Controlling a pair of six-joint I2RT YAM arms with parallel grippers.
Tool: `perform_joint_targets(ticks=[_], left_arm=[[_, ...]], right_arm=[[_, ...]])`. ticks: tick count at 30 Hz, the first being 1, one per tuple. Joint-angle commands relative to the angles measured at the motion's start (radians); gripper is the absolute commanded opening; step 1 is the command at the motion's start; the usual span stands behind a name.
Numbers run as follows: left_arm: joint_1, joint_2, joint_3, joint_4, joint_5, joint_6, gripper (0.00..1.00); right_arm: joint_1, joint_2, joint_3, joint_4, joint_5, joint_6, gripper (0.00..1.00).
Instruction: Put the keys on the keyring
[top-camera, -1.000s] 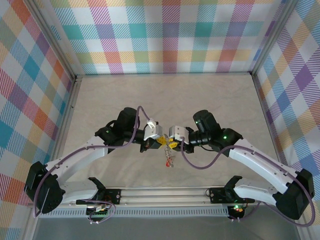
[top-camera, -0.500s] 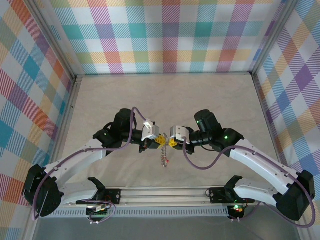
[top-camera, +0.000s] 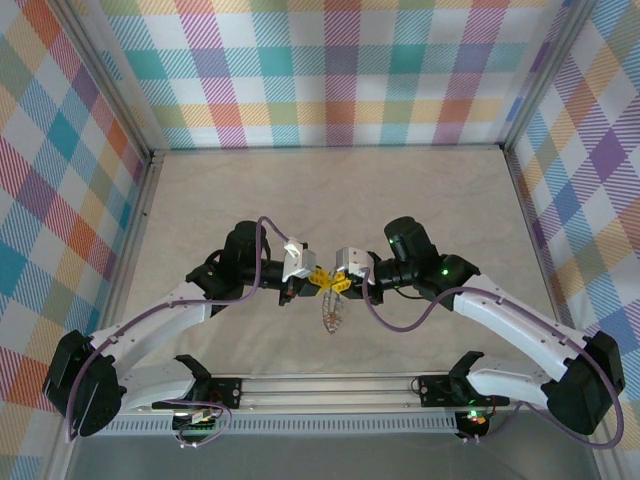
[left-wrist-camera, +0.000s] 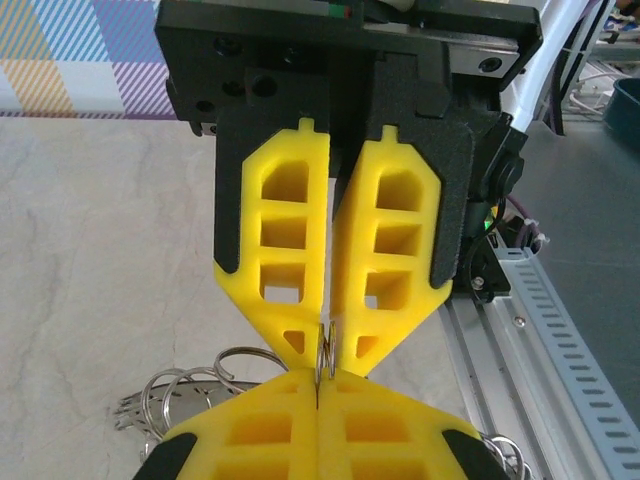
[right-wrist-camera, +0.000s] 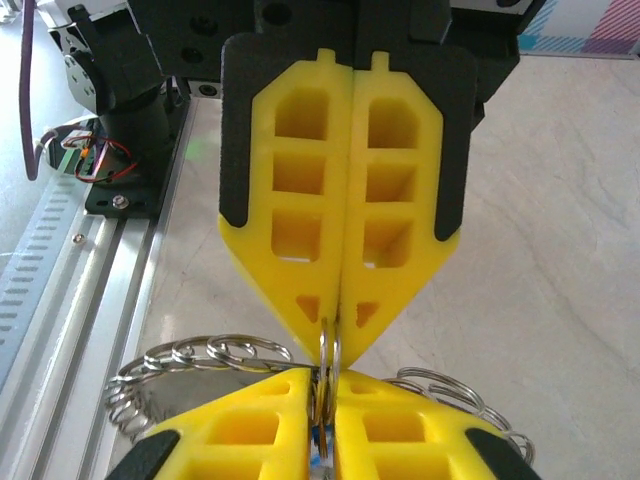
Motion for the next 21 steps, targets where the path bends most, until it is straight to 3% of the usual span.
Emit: perform_joint_targets(ticks=[1, 4, 6, 7, 13, 21], left_arm=[[0.004, -0.019, -0.004, 0.089, 0.011, -0.017, 0.00], [0.004, -0.029, 0.004, 0.034, -0.013, 0.008, 0.00], [0.002, -0.028, 0.028, -0.056, -0.042, 0.051, 0.24], [0.000, -0.019, 0.051, -0.117, -0.045, 0.088, 0.26], [-0.012, 0.039, 0.129, -0.243, -0.045, 0.151, 0.27], [-0.033, 0.087, 0.139, -0.244, -0.040, 0.152, 0.27]], right_arm=[[0.004, 0.008, -0.011, 0.054, -0.054, 0.018, 0.07], [0.003, 0.008, -0.003, 0.022, -0.035, 0.000, 0.01], [0.004, 0.010, 0.010, -0.017, -0.012, -0.021, 0.00], [0.005, 0.012, 0.020, -0.043, -0.004, -0.036, 0.00], [0.007, 0.041, 0.085, -0.176, 0.059, -0.115, 0.00], [0.009, 0.045, 0.090, -0.149, 0.091, -0.108, 0.00]])
